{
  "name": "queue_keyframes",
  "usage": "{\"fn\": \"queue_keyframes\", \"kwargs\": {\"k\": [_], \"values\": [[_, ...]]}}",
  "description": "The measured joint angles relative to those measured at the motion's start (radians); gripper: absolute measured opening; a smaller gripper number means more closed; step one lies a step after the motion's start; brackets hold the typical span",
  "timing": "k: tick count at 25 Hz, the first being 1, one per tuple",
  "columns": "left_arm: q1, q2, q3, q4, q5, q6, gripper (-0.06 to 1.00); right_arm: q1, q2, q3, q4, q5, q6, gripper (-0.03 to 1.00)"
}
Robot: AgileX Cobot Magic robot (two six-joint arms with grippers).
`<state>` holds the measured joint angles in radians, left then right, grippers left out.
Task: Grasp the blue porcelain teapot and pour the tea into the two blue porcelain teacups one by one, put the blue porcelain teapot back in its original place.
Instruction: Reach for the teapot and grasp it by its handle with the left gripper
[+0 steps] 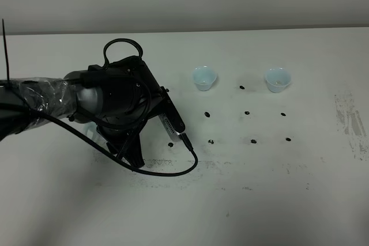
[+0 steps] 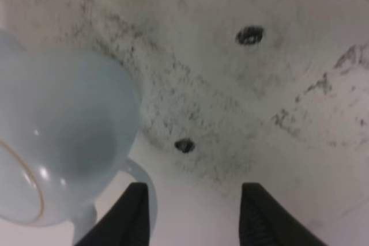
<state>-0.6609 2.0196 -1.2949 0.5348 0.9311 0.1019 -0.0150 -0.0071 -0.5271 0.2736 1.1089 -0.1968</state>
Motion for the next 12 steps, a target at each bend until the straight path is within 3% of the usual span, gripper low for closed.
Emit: {"fn": "queue_keyframes", "kwargs": {"k": [8, 12], "values": [[0.003, -0.005, 0.004, -0.06, 0.11, -0.011, 0.37, 0.0, 0.0, 0.0, 0.0, 0.0, 0.0, 0.24], [0.01, -0.085, 0.097, -0.089, 0.052, -0.011, 0.37, 0.0, 0.0, 0.0, 0.0, 0.0, 0.0, 0.24]]}}
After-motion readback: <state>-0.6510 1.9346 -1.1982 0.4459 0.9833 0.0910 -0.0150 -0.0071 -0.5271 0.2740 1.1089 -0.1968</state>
